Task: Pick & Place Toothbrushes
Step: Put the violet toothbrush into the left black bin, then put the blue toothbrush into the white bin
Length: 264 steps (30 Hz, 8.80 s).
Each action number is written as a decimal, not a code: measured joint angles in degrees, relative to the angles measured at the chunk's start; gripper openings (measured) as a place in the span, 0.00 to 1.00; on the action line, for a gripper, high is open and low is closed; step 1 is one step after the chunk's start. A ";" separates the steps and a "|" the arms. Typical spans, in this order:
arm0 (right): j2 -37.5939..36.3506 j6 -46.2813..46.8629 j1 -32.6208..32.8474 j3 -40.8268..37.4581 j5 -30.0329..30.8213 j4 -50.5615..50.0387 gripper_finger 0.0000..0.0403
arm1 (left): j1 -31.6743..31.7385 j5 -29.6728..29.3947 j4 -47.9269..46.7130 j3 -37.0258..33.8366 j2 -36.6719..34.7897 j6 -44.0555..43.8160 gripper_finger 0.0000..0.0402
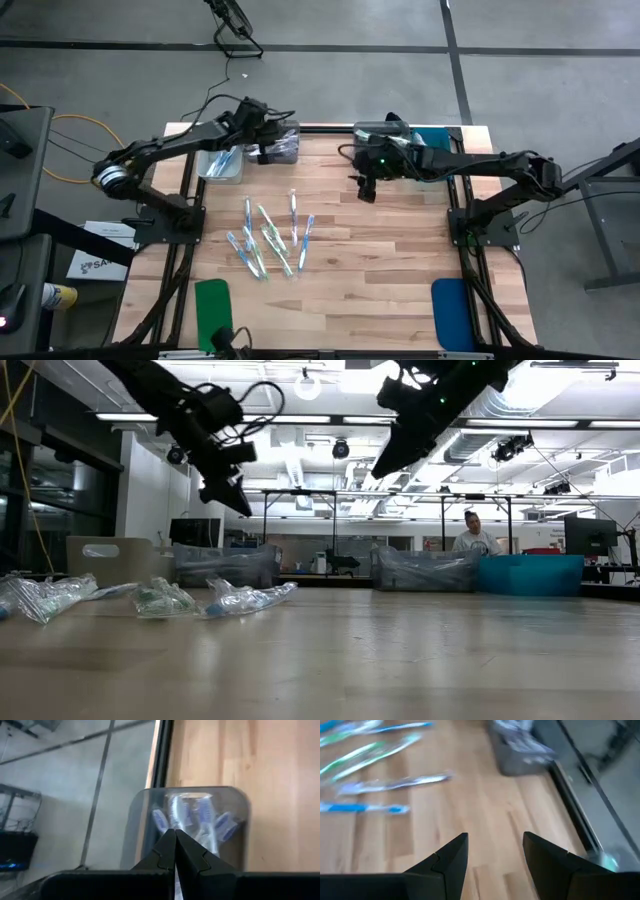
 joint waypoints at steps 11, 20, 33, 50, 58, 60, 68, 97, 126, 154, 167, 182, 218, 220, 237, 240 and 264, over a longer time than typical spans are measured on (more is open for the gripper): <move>1.43 3.86 3.56 -0.05 -1.18 -5.13 0.45 | -0.91 17.13 2.36 -8.29 -7.27 -1.62 0.00; -8.91 8.92 1.15 -15.71 -8.45 8.02 0.45 | -10.23 9.19 1.15 -9.00 -7.27 -3.81 0.00; -28.62 18.16 -0.30 -43.85 -16.75 41.12 0.45 | -18.03 3.33 1.75 -9.00 -7.27 -14.30 0.00; -47.86 21.93 9.48 -58.75 -10.75 44.35 0.45 | -24.39 -5.42 3.11 -9.02 -5.27 -26.56 0.00; -61.53 20.89 10.25 -58.77 -10.11 29.29 0.45 | -24.39 -5.42 3.31 -8.98 -5.09 -26.55 0.00; -65.76 20.89 10.26 -58.77 -9.05 26.25 0.45 | -24.39 -5.42 3.34 -8.98 -5.09 -26.39 0.00; -75.31 20.85 10.27 -58.80 -7.19 21.03 0.45 | -24.39 -5.51 3.30 -8.98 -5.09 -26.05 0.00; -75.88 22.34 10.27 -58.84 -6.39 21.60 0.45 | -24.41 5.16 -3.67 -8.98 -5.06 -1.79 0.00; -75.86 22.34 10.27 -58.86 -6.36 21.70 0.45 | -24.39 9.41 -4.64 -3.80 12.43 33.49 0.39; -75.86 22.36 10.26 -58.88 -6.38 21.74 0.45 | -24.37 12.69 -6.19 -3.40 17.62 25.22 0.07; -75.86 22.36 10.27 -58.88 -6.40 21.76 0.45 | -24.42 11.67 -9.60 -3.66 15.14 13.94 0.02; -75.87 22.36 10.26 -58.89 -6.40 21.76 0.45 | -23.20 -23.22 -19.95 7.17 4.11 2.55 0.02; -75.88 22.36 10.25 -58.90 -6.38 21.76 0.45 | -1.84 -18.61 -13.02 2.39 8.23 -26.55 0.04; -75.88 22.34 10.27 -58.90 -6.40 21.76 0.45 | -1.84 -18.47 -13.02 2.39 9.13 -26.58 0.04; -75.88 22.34 10.27 -58.90 -6.40 21.76 0.45 | -1.86 -19.18 -13.20 2.96 9.67 -26.51 0.43; -75.88 22.36 10.25 -58.90 -6.40 21.78 0.45 | -1.86 -19.31 -12.16 4.98 9.67 -25.99 0.44; -75.88 22.36 10.25 -58.89 -6.40 21.76 0.45 | -19.75 7.05 -5.20 13.11 12.03 15.59 0.32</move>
